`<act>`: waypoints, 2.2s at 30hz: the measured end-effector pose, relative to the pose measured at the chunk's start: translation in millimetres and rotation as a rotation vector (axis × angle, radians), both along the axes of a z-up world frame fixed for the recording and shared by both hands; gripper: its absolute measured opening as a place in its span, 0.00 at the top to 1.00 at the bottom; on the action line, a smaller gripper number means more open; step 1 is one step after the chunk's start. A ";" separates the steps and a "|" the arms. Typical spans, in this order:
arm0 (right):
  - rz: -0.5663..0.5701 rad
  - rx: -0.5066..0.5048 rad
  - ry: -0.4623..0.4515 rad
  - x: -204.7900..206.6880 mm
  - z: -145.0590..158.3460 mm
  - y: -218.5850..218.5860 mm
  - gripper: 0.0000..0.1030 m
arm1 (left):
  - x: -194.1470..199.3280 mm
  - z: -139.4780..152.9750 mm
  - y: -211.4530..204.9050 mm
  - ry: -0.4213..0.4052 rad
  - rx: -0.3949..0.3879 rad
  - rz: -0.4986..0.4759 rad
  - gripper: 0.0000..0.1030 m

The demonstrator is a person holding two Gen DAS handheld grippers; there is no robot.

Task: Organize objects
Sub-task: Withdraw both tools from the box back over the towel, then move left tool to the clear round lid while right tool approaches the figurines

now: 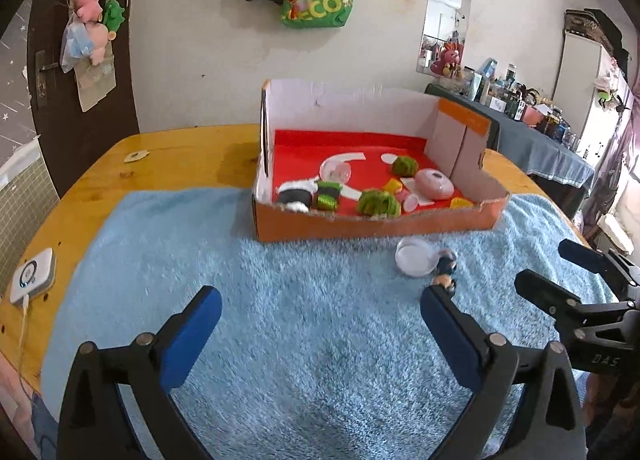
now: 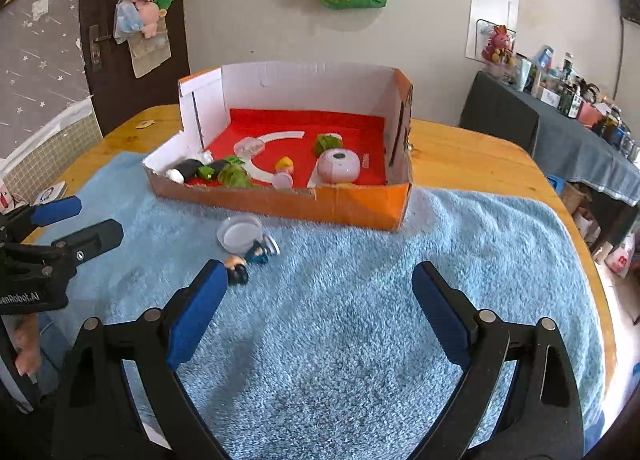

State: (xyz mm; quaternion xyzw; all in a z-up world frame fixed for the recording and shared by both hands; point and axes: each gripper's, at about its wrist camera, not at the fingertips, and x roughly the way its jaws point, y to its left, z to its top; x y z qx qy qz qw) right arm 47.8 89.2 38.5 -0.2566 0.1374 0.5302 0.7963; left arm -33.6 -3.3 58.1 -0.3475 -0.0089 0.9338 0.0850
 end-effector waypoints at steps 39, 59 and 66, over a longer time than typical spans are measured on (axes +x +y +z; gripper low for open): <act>-0.037 -0.203 0.066 24.3 -31.2 55.9 0.01 | -20.9 -17.7 -12.0 -0.048 0.012 -0.028 0.00; 0.235 -0.322 0.046 29.8 -23.6 59.0 0.01 | -71.2 -29.6 49.5 -0.175 -0.054 -0.281 0.01; 0.238 -0.319 0.016 31.2 -23.0 64.3 0.01 | -84.0 -34.2 54.9 -0.213 -0.055 -0.325 0.02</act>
